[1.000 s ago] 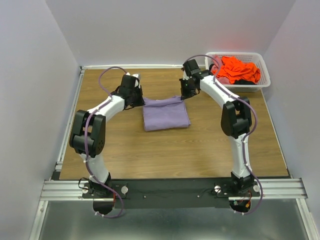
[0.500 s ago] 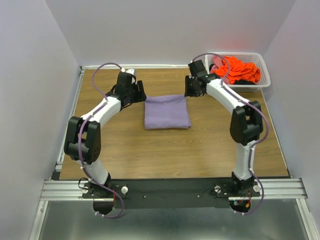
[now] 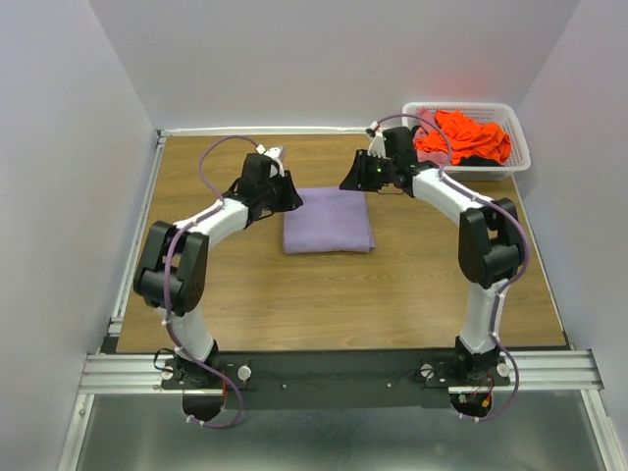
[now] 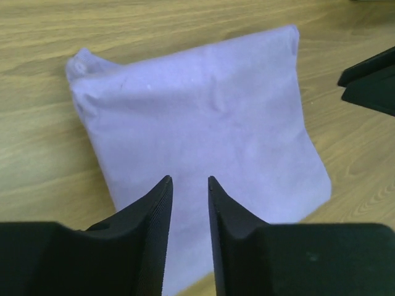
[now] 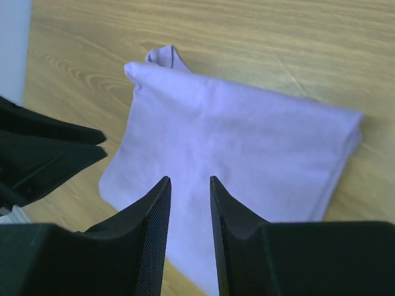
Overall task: Fold and stack the t-shirts
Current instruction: Fold the tshirt
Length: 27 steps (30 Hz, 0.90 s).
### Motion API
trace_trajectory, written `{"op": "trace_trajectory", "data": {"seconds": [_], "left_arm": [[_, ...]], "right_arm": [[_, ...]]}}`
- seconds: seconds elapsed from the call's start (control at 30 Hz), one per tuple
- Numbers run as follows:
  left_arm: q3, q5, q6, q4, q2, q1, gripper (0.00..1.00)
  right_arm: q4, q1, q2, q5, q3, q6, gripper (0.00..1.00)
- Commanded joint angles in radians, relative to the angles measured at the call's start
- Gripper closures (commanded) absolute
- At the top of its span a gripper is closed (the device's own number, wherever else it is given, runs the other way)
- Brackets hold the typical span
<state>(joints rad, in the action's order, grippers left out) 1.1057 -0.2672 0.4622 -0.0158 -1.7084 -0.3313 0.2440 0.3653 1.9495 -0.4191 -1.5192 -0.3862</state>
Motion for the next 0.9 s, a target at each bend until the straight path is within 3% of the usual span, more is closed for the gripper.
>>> {"op": "trace_trajectory", "data": {"seconds": [0.0, 0.07, 0.23, 0.43, 0.67, 0.87], "left_arm": [[0.077, -0.059, 0.01, 0.105, -0.124, 0.009, 0.65], [0.153, -0.061, 0.018, 0.105, -0.215, 0.024, 0.71], [0.31, -0.084, 0.041, 0.082, -0.405, 0.064, 0.72], [0.408, -0.118, 0.046, 0.05, -0.479, 0.086, 0.71], [0.359, -0.119, 0.029, 0.02, -0.295, 0.089, 0.54], [0.134, -0.15, 0.023, 0.042, -0.027, 0.052, 0.5]], "right_arm": [[-0.179, -0.045, 0.121, -0.23, -0.028, -0.083, 0.62], [-0.213, -0.062, 0.202, -0.245, -0.07, -0.111, 0.64], [-0.235, -0.101, 0.328, -0.189, -0.122, -0.144, 0.65], [-0.235, -0.131, 0.37, -0.153, -0.165, -0.157, 0.65], [-0.275, -0.131, 0.157, -0.246, -0.053, -0.212, 0.59], [-0.613, -0.115, -0.006, -0.529, 0.278, -0.46, 0.5]]}}
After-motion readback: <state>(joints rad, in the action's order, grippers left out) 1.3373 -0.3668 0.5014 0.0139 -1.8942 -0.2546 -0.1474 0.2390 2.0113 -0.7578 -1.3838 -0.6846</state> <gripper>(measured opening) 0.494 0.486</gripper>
